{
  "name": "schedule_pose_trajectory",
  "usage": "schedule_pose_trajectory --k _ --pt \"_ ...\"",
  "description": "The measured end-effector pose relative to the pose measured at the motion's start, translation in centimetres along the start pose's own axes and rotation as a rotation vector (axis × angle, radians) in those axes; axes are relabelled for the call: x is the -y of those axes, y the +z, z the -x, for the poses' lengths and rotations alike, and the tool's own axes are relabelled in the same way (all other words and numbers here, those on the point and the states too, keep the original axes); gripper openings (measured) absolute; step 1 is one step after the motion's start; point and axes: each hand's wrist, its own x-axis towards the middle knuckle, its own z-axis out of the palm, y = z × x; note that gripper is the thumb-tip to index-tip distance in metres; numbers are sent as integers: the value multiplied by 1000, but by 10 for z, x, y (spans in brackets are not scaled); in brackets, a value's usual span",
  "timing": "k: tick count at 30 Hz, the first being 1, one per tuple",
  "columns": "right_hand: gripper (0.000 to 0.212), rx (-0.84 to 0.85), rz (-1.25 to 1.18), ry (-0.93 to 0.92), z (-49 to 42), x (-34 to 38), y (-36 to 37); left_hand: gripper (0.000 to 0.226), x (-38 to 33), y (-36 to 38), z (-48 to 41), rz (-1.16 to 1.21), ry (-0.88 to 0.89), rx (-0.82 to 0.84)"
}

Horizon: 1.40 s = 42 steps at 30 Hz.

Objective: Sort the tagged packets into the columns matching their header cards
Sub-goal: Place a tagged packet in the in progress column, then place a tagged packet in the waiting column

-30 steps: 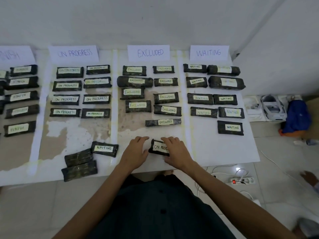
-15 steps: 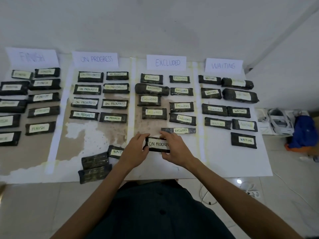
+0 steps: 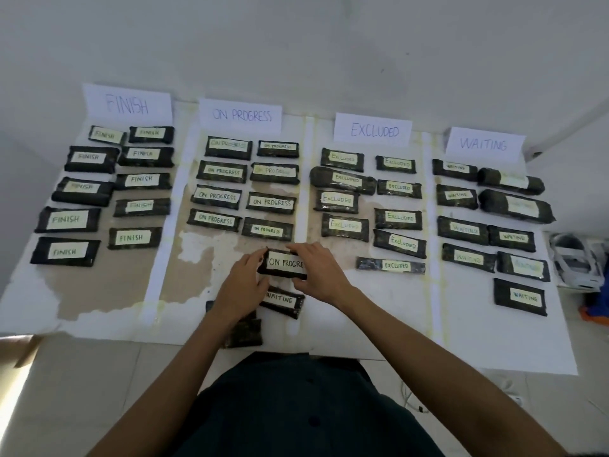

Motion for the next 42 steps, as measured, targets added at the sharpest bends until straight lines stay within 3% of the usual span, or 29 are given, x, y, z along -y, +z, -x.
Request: schedule_pose_trajectory --k 10,17,21,24,36,42 --pt "60 90 63 -6 -68 26 46 61 54 -31 -22 -110 -69 71" --pt "47 -111 32 -55 -37 27 52 59 55 -29 -3 -180 -24 54" --pt "59 117 133 36 7 34 51 56 56 -20 26 -250 74 18" --pt "55 210 208 99 27 30 60 55 54 -7 44 -273 134 62" --pt "60 55 186 216 66 -16 1 50 -25 28 28 -249 362 52" --pt "60 -28 196 323 131 -82 -48 51 -88 77 14 -221 433 171"
